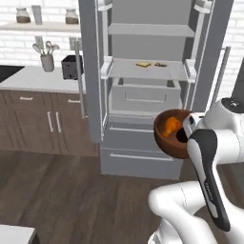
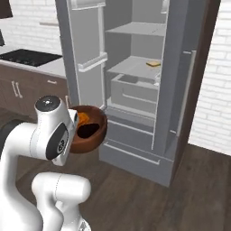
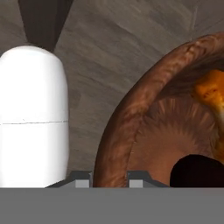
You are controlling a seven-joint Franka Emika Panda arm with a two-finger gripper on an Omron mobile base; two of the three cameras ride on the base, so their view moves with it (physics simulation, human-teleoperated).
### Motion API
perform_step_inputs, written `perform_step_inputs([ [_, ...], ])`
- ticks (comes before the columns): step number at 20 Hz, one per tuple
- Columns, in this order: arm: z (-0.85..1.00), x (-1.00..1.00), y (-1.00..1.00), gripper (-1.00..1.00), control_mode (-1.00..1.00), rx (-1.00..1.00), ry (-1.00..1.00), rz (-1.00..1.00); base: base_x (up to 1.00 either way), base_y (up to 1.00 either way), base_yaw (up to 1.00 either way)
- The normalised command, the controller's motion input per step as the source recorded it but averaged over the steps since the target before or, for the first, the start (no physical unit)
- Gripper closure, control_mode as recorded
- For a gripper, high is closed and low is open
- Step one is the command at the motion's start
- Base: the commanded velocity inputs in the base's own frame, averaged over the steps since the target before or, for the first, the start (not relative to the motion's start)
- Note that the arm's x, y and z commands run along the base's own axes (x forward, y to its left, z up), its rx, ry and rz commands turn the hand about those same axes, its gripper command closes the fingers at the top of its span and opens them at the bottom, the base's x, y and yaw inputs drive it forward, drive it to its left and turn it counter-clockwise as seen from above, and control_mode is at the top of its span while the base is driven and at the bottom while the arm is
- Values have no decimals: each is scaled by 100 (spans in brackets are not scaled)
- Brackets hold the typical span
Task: Pick the chicken drumstick and avocado from their plates and place them in the bowl. Then put the bowl in the fridge.
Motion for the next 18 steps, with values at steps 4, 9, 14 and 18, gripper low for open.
perform_step_inputs([
  [4,0,0,0,100,100,0,0,0,100,4,-4],
  [9,0,0,0,100,100,0,0,0,100,1,-1],
  [14,0,0,0,100,100,0,0,0,92,20,-5],
  [18,0,0,0,100,100,0,0,0,62,31,-13],
])
